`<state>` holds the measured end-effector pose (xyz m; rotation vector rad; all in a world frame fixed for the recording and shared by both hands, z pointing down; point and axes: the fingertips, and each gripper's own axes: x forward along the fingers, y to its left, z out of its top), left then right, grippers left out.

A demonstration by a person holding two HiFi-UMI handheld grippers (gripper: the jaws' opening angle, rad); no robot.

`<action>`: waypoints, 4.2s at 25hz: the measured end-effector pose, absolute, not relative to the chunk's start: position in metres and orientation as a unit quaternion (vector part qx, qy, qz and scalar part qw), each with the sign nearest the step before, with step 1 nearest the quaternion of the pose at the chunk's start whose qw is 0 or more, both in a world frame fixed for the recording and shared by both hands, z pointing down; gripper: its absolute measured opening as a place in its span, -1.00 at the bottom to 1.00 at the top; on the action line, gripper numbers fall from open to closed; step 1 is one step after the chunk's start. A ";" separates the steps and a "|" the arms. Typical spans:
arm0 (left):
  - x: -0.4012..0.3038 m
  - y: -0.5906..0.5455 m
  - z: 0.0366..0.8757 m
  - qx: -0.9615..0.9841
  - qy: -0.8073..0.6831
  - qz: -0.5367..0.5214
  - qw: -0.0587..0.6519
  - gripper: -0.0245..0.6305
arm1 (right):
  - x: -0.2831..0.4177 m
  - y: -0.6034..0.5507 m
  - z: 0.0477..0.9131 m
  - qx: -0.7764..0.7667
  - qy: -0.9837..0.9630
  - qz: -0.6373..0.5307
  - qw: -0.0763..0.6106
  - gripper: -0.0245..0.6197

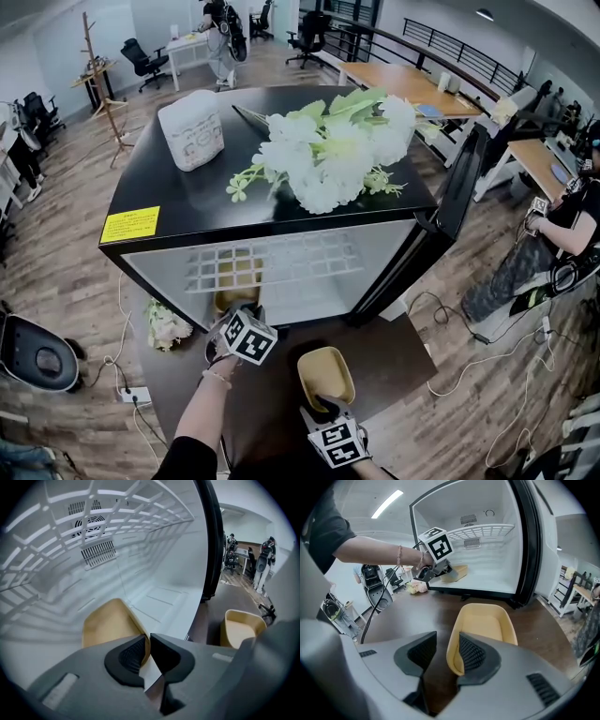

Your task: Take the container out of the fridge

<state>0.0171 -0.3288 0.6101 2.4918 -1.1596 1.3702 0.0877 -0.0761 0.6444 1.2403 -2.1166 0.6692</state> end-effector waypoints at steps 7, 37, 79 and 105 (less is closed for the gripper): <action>0.018 -0.321 0.600 0.811 -0.378 0.446 0.018 -0.81 | 0.088 -0.078 0.642 0.467 -0.797 0.248 0.290 -0.46; -0.002 -0.187 0.578 0.822 -0.396 0.408 0.033 -0.82 | 0.102 -0.074 0.622 0.455 -0.826 0.186 0.276 -0.51; -0.014 -0.062 0.677 0.779 -0.371 0.481 0.154 -0.81 | 0.116 -0.076 0.635 0.444 -0.829 0.234 0.247 -0.52; 0.000 -0.058 0.642 0.831 -0.404 0.321 0.207 -0.43 | 0.112 -0.079 0.630 0.448 -0.830 0.225 0.244 -0.48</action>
